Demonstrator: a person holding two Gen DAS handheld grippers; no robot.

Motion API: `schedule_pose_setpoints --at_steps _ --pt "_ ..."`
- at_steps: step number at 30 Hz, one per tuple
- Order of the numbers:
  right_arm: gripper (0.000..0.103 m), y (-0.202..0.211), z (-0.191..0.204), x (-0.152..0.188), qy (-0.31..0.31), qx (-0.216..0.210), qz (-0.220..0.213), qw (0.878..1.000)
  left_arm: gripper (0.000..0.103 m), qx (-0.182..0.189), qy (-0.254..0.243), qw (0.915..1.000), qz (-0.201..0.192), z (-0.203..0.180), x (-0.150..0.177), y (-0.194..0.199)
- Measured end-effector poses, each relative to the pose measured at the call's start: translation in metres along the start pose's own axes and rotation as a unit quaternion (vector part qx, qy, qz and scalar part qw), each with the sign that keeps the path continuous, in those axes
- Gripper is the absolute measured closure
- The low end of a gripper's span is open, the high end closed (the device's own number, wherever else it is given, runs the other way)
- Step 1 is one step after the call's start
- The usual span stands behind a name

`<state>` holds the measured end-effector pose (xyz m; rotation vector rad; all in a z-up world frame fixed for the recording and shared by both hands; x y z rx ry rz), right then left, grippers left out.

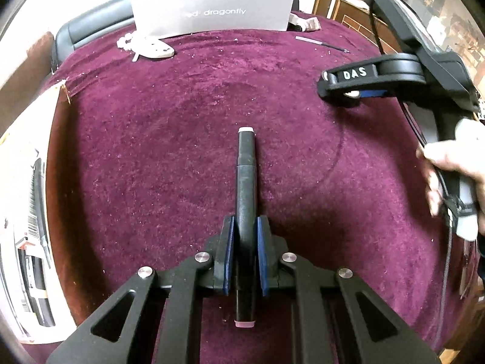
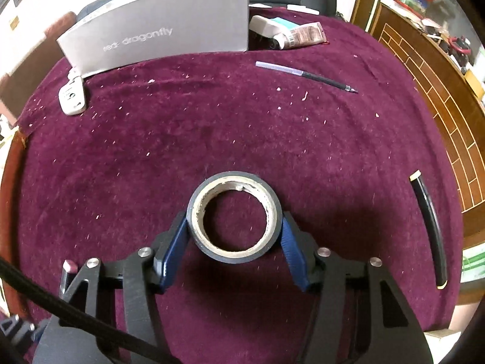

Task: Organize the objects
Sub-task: 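Grasp the roll of black tape with the right gripper, then carry the marker and tape roll over the tray with both grippers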

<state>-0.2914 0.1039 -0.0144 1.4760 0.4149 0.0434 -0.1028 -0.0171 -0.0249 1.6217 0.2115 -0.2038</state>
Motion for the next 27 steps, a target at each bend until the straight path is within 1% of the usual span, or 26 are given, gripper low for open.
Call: schedule_pose_setpoints --at_steps 3,6,10,16,20,27 --pt "0.046 0.011 -0.002 0.014 -0.003 -0.010 -0.006 1.000 0.092 -0.004 -0.006 1.0000 -0.002 -0.001 0.001 0.001" --pt "0.046 0.024 0.000 0.032 -0.004 -0.029 -0.008 1.000 0.092 0.002 -0.004 1.0000 0.001 0.000 0.003 0.003" --pt "0.046 0.035 0.012 0.054 0.005 -0.048 -0.005 0.999 0.092 0.010 -0.003 0.9999 0.004 0.005 0.007 0.009" --pt "0.046 0.044 0.035 0.083 0.009 -0.078 0.003 0.997 0.092 0.032 0.011 0.9994 0.010 0.019 0.019 0.020" --pt "0.045 0.050 0.052 0.096 0.018 -0.091 0.006 0.996 0.092 0.027 0.012 0.9996 0.000 0.026 0.023 0.031" --pt "0.045 0.055 0.078 0.105 0.025 -0.102 0.008 0.994 0.092 0.027 0.019 0.9993 -0.014 0.042 0.030 0.048"
Point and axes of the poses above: each gripper's, at about its wrist camera, not at the fingertips, and y roughly against the way its jaws point, z to its left, x to its underside, the point moved 3 cm from there along -y, roughly the way its jaws point, and after that the axes turned 11 degrees about z, right-handed, at the moved point
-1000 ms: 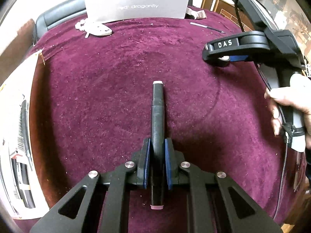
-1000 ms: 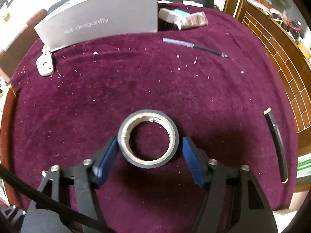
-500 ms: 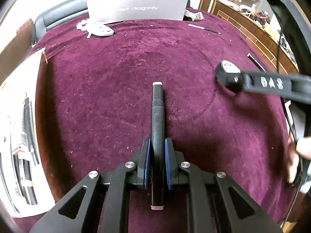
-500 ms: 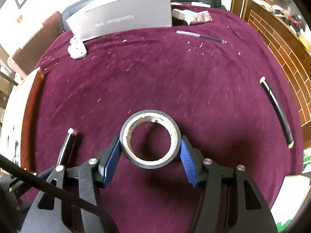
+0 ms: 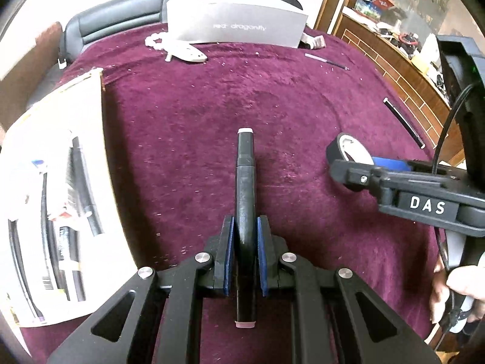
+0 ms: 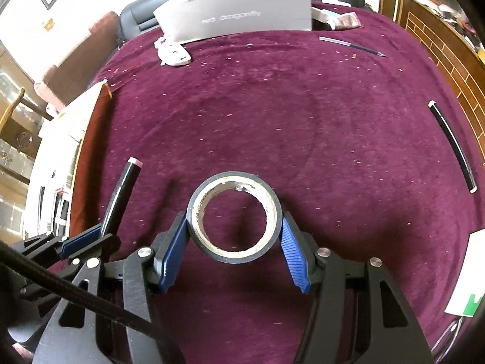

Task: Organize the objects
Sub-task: 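Carry the marker and tape roll over the tray with both grippers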

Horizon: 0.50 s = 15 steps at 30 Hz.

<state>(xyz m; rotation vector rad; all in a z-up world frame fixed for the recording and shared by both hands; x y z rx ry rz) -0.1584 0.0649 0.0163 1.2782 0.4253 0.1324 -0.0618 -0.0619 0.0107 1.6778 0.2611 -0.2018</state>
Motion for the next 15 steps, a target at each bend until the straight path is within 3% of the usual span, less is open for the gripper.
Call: schedule_pose_setpoints --at_steps 15 --pt "0.045 -0.005 0.087 -0.007 0.054 -0.002 0.001 0.999 0.092 0.002 0.044 0.9985 -0.034 0.073 0.019 0.038"
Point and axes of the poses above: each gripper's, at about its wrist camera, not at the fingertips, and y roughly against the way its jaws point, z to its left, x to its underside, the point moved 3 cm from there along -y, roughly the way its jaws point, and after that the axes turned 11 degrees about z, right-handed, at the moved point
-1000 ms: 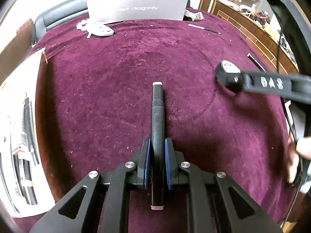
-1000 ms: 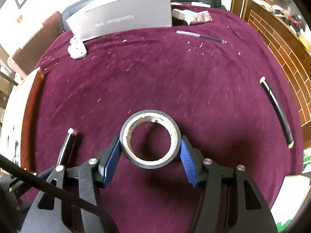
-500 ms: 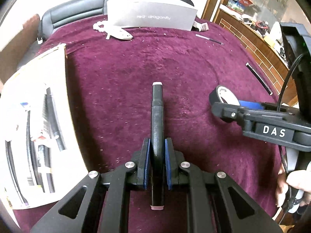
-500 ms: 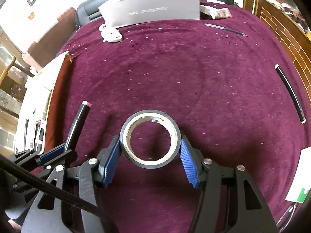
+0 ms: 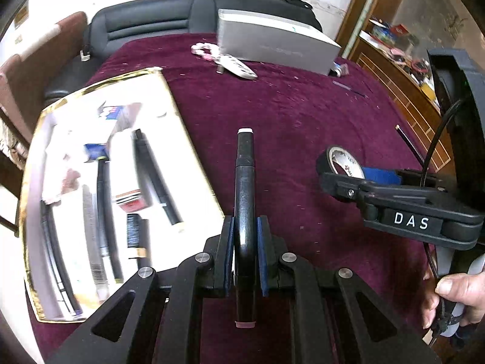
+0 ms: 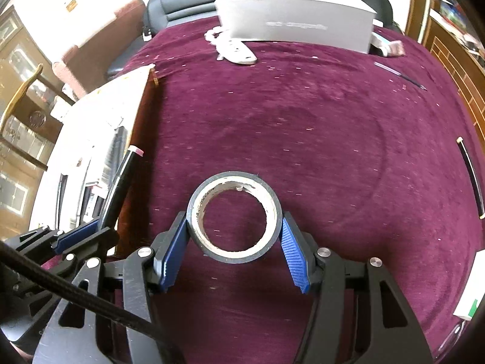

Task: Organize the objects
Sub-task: 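Carry the marker and tape roll over the tray with both grippers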

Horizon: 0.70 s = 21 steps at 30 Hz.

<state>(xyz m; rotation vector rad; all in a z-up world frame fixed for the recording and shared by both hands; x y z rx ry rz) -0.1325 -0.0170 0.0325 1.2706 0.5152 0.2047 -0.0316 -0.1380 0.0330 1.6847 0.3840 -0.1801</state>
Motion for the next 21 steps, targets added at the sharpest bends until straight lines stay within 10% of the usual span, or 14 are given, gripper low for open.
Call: schedule_pose_setpoints --at_steps 21 --pt "0.045 -0.019 0.123 -0.028 0.092 -0.006 0.005 0.996 0.092 -0.047 0.065 0.9961 -0.036 0.106 0.021 0.029"
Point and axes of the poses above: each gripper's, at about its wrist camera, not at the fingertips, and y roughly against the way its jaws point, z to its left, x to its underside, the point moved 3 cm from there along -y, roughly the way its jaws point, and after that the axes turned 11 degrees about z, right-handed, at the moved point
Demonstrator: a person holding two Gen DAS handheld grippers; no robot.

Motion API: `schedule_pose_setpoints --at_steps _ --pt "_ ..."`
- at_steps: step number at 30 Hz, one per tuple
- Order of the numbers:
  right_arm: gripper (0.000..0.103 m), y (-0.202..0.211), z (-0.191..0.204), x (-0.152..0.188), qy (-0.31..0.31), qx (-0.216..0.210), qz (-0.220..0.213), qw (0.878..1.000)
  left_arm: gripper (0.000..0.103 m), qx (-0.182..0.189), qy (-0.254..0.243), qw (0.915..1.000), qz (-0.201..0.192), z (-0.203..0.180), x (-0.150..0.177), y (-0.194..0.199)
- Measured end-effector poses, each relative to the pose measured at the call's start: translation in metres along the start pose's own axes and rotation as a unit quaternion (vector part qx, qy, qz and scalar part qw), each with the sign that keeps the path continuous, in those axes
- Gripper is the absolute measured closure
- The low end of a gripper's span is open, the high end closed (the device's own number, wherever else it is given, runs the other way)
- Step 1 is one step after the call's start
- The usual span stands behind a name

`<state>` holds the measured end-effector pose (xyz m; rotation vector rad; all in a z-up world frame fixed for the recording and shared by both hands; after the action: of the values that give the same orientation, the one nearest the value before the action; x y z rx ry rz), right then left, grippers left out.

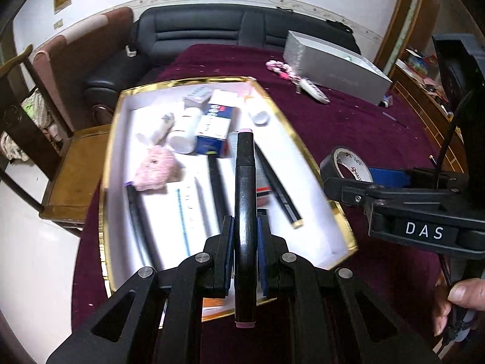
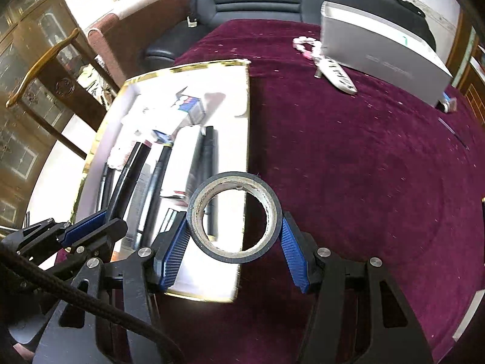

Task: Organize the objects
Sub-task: 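Carry the marker and tape roll over the tray with both grippers, then lower and open both grippers to release the marker and tape in the tray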

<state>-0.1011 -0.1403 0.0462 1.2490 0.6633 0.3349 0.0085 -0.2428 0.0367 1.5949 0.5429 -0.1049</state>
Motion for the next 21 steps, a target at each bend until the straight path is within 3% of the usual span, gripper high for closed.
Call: schedule_pose_setpoints --at_steps 9,21 --pt "0.045 -0.018 0.025 -0.015 0.022 -0.001 0.013 1.000 0.091 -0.014 0.012 0.9998 0.006 0.026 0.004 -0.007" --pt "0.045 -0.030 0.030 -0.033 0.026 0.003 0.021 0.999 0.091 -0.022 0.016 0.9996 0.009 0.038 0.001 -0.016"
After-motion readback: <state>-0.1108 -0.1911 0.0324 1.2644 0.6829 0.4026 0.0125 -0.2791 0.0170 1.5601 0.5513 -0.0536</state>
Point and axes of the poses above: each gripper's, at about its wrist camera, not at the fingertips, and y roughly against the way its jaws point, z to its left, x to its underside, the point moved 3 cm from there along -y, roughly the way its jaws point, and after that the axes turned 11 degrees about z, right-handed, at the moved point
